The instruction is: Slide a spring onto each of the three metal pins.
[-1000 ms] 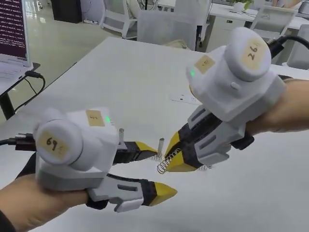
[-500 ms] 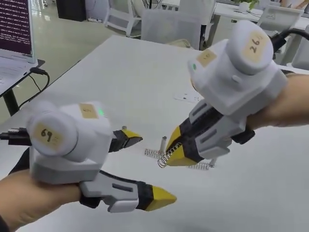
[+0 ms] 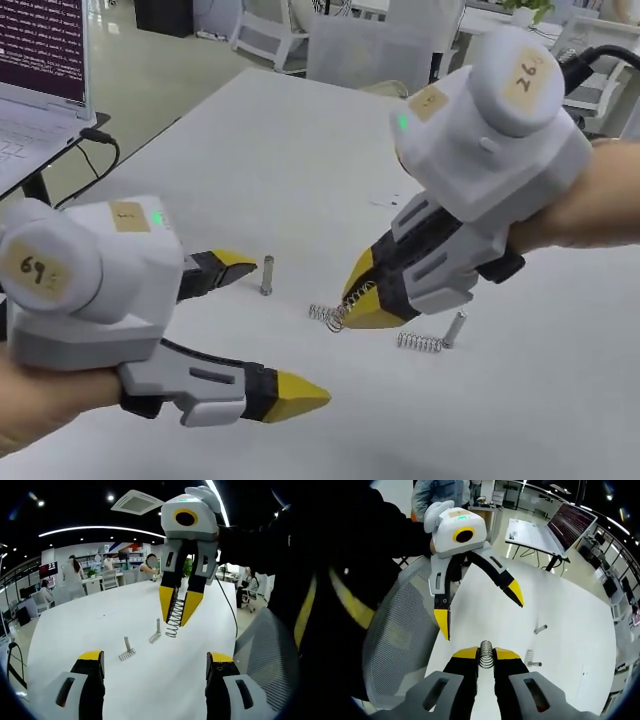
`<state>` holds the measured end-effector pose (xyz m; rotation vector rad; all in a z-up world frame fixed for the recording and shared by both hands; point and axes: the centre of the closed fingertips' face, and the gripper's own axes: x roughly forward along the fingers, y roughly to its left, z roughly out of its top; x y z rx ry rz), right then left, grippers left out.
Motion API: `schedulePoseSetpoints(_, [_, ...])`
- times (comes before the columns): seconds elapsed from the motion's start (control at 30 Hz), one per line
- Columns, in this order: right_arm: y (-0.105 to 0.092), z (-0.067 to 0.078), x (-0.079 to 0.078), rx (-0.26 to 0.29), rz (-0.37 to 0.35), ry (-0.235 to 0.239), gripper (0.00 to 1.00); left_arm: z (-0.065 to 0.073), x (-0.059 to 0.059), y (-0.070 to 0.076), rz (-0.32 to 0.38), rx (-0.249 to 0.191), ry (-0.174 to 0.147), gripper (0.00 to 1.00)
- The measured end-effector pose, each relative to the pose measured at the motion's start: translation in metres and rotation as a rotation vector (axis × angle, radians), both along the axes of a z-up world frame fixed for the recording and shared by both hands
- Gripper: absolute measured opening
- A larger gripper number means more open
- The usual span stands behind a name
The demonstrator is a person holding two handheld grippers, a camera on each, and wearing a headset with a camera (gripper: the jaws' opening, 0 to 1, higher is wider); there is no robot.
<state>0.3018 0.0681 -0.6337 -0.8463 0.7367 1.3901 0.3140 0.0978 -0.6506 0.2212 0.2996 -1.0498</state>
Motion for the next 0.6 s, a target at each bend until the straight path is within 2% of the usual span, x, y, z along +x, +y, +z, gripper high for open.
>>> schedulePoseSetpoints(0.1, [0.003, 0.0, 0.003, -0.001, 0.003, 0.001, 0.08, -0.003, 0.001, 0.01, 0.016, 0.007, -0.009, 0.82])
schedulePoseSetpoints(0.37, [0.007, 0.002, 0.013, -0.006, 0.002, 0.001, 0.08, -0.014, 0.005, 0.035, 0.064, 0.021, -0.007, 0.82])
schedulePoseSetpoints(0.6, [0.012, 0.004, 0.027, -0.013, -0.001, -0.007, 0.08, -0.02, 0.01, 0.049, 0.087, 0.047, -0.022, 0.82])
